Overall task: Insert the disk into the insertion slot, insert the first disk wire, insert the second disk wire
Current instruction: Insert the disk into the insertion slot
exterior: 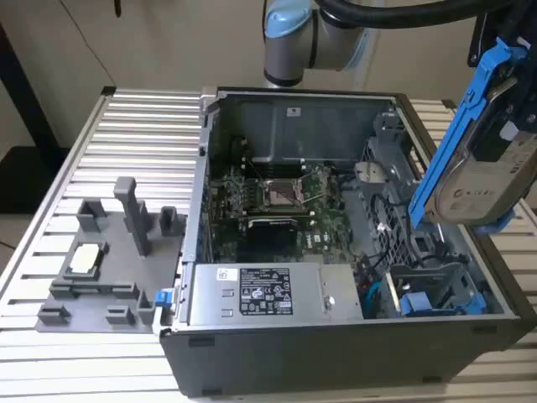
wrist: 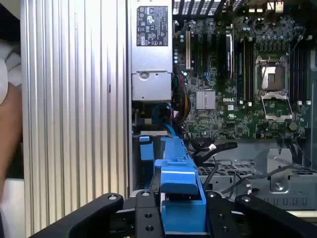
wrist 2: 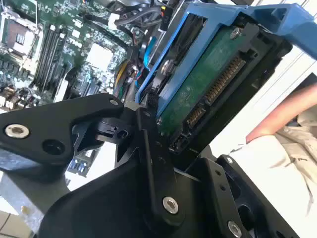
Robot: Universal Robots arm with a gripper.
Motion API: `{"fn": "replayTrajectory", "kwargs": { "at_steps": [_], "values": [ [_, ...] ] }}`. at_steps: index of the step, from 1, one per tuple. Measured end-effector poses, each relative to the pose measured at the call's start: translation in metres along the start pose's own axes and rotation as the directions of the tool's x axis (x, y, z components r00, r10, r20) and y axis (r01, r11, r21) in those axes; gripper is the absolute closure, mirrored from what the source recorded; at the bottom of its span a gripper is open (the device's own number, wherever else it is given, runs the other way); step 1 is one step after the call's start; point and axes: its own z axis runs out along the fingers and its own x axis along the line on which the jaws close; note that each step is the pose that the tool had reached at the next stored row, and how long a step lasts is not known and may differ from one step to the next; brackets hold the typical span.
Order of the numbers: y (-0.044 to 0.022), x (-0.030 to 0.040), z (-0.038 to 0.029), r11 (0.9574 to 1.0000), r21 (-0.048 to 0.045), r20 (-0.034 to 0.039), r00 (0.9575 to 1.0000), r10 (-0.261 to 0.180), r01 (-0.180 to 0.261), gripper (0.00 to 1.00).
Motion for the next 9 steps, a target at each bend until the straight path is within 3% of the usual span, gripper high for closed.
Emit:
{"fn": "replayTrajectory", "kwargs": {
  "at_steps": [9],
  "values": [
    [-0.0002,0.0002,0.0000,1.0000,0.0000,-0.0002,1.0000,0.000,0.000,0.67]
  ]
}}
